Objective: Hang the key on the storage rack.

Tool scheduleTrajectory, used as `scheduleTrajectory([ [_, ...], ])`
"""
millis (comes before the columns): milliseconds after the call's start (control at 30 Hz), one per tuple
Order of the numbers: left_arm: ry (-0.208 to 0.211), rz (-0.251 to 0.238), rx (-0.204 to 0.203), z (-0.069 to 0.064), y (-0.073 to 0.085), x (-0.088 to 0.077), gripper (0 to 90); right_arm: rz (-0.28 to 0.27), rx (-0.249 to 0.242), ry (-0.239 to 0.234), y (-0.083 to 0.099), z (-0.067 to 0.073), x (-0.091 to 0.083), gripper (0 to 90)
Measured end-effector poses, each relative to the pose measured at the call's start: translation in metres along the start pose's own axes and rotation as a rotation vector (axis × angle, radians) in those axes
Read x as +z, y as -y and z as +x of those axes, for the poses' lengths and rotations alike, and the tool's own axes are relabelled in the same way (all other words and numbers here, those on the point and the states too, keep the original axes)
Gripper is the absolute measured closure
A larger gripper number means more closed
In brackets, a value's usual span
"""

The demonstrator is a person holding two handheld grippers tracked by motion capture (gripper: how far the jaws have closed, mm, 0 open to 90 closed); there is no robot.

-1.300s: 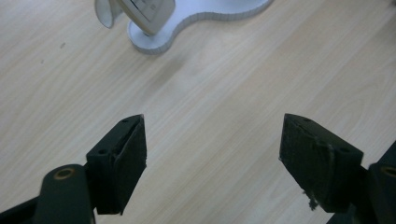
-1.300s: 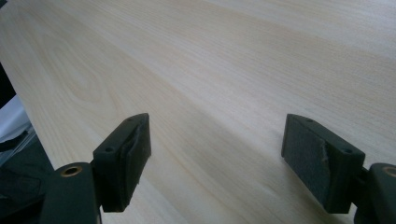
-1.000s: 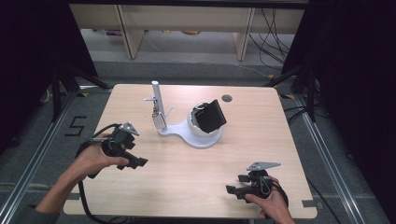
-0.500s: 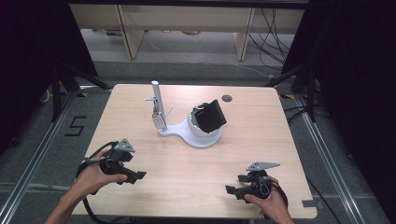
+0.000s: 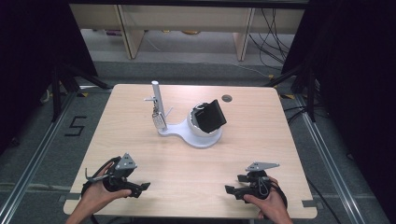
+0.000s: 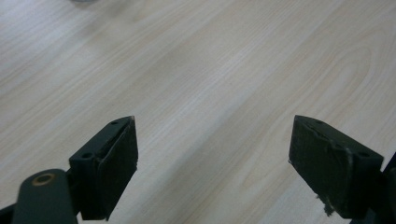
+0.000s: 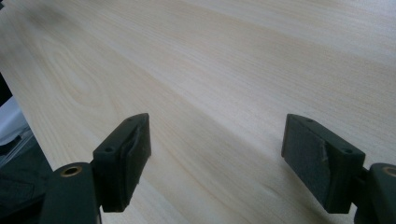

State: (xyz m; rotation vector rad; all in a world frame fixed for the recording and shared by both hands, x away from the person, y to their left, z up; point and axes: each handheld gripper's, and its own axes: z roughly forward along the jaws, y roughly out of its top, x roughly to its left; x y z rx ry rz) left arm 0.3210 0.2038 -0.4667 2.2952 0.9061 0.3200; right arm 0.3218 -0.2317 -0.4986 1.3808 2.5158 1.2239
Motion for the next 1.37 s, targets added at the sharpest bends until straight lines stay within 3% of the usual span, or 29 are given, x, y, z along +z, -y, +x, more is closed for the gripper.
scheduleTrajectory([
  [100, -0.004, -0.010, -0.017, -0.005, 0.006, 0.006, 15.3, 0.007, 0.015, -0.001, 0.000, 0.002, 0.000, 24.7],
  [200, 0.001, -0.006, 0.014, -0.011, 0.015, 0.011, 15.2, 0.009, -0.009, 0.010, 0.000, 0.001, -0.001, 24.4],
  [300, -0.014, -0.005, 0.026, -0.016, 0.023, 0.015, 15.4, 0.013, 0.002, 0.013, 0.000, 0.002, -0.001, 24.2],
  [333, -0.019, -0.020, 0.021, -0.017, 0.027, 0.017, 15.3, 0.001, -0.032, 0.015, 0.000, 0.000, 0.000, 23.7],
  [433, -0.027, -0.038, 0.002, -0.015, 0.033, 0.017, 15.3, -0.004, -0.011, 0.014, 0.000, 0.002, 0.000, 23.1],
  [500, -0.033, -0.047, 0.001, -0.014, 0.034, 0.017, 15.4, -0.006, -0.028, 0.018, 0.000, 0.001, 0.000, 22.9],
  [600, -0.049, -0.068, -0.039, -0.012, 0.038, 0.018, 15.4, -0.004, -0.016, 0.018, 0.001, 0.003, 0.000, 22.7],
  [633, -0.046, -0.073, -0.054, -0.012, 0.039, 0.018, 15.4, 0.002, -0.027, 0.035, 0.000, 0.004, 0.000, 22.6],
  [733, -0.043, -0.063, -0.048, -0.011, 0.040, 0.020, 15.3, 0.002, -0.047, 0.030, 0.000, 0.003, 0.000, 22.4],
  [833, -0.033, -0.057, -0.048, -0.013, 0.040, 0.021, 15.3, -0.003, -0.039, 0.014, 0.000, 0.003, 0.001, 22.3],
  [867, -0.029, -0.048, -0.032, -0.013, 0.039, 0.021, 15.2, 0.005, -0.033, 0.019, 0.000, 0.003, 0.001, 22.2],
  [1000, -0.030, -0.045, -0.040, -0.014, 0.040, 0.021, 15.2, 0.001, -0.045, 0.024, 0.001, 0.003, 0.002, 22.1],
  [1033, -0.037, -0.048, -0.041, -0.013, 0.040, 0.022, 15.3, 0.003, -0.028, 0.024, 0.001, 0.004, 0.002, 22.1],
  [1167, -0.034, -0.044, -0.042, -0.013, 0.040, 0.022, 15.3, 0.004, -0.051, 0.040, 0.000, 0.003, 0.001, 22.1],
  [1200, -0.031, -0.046, -0.040, -0.014, 0.040, 0.022, 15.3, 0.012, -0.027, 0.039, 0.001, 0.004, 0.001, 22.1],
  [1233, -0.027, -0.046, -0.041, -0.014, 0.040, 0.022, 15.3, 0.006, -0.050, 0.042, 0.000, 0.002, 0.001, 22.0],
  [1267, -0.027, -0.045, -0.041, -0.014, 0.040, 0.022, 15.3, 0.012, -0.027, 0.031, 0.001, 0.004, 0.001, 21.9],
  [1367, -0.029, -0.035, -0.034, -0.013, 0.040, 0.022, 15.2, 0.012, -0.027, 0.041, 0.001, 0.004, 0.001, 21.9],
])
